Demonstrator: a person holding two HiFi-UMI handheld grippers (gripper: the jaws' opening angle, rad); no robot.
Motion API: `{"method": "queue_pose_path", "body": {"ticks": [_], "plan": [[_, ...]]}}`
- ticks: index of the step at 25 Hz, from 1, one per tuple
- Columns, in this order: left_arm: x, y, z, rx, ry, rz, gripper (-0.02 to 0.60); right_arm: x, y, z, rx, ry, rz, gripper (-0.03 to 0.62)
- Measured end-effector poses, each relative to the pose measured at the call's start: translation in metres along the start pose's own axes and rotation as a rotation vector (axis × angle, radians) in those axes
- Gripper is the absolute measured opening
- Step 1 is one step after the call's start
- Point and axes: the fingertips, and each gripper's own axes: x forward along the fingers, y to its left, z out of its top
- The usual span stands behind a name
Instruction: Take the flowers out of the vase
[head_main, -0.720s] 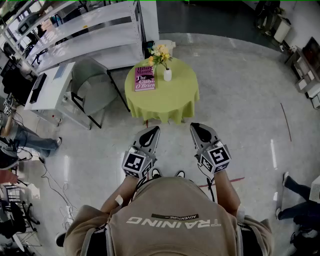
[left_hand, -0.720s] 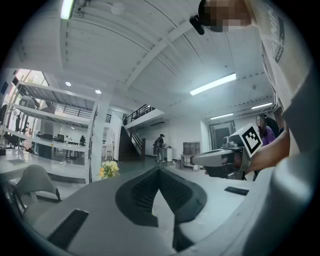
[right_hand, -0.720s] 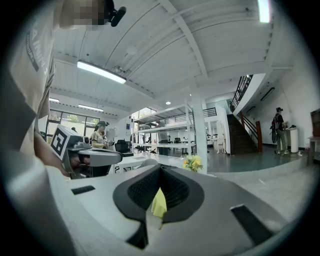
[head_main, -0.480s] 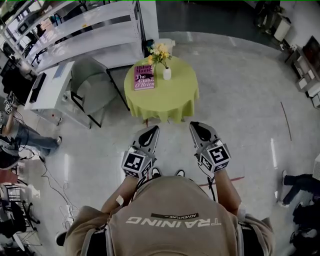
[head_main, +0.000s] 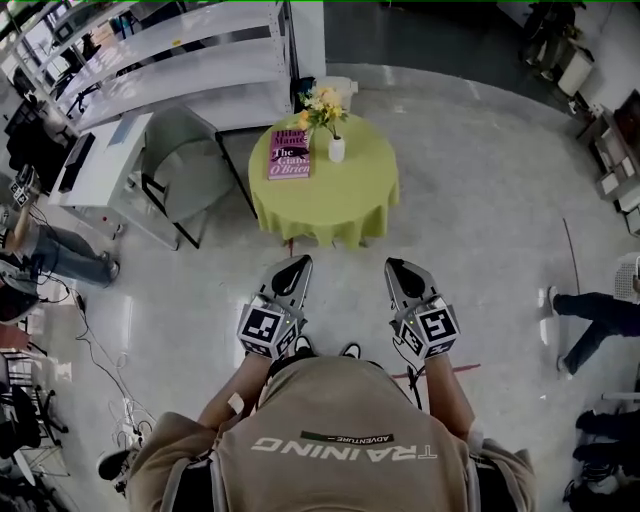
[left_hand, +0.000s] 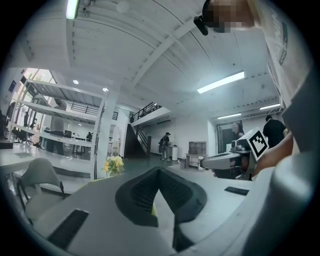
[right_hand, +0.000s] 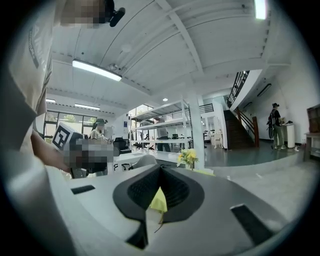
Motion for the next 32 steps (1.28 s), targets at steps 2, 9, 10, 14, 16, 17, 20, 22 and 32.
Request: {"method": "queue_pose_path", "body": {"ticks": [2,9,10,14,16,17,20,22,32], "plan": [[0.004,-0.004,-0.001,-0.003,-0.001,0.007,0.002,-0.001,-0.004,-0.006,-0.011,0.011,0.008,0.003],[0.015,0.006,-0.013,-0.005,0.030,0.047,0.002,0.013,-0.024,-0.021,-0.010,0.032,0.006,0.003],[0.018,0.011,-0.014,-0.011,0.030,0.048,0.002,0.018,-0.024,-0.021,-0.004,0.033,0.008,0.003],[0.036,0.034,-0.017,-0.029,0.014,0.032,0.002,0.050,-0.029,-0.018,-0.013,0.033,0.010,0.003],[0.044,0.045,-0.017,-0.032,0.008,0.026,0.002,0.067,-0.032,-0.014,-0.018,0.037,0.002,0.003],[0.047,0.051,-0.015,-0.031,0.004,0.023,0.002,0.074,-0.033,-0.011,-0.017,0.040,-0.001,0.003],[0.057,0.074,-0.008,-0.020,-0.009,0.009,0.002,0.100,-0.036,-0.001,-0.022,0.047,-0.006,0.003],[0.065,0.094,-0.008,-0.025,-0.010,-0.004,0.002,0.120,-0.038,0.002,-0.026,0.051,-0.017,0.003],[0.097,0.166,-0.028,-0.064,0.005,-0.067,0.002,0.185,-0.036,-0.022,-0.003,0.105,-0.097,0.003]]}}
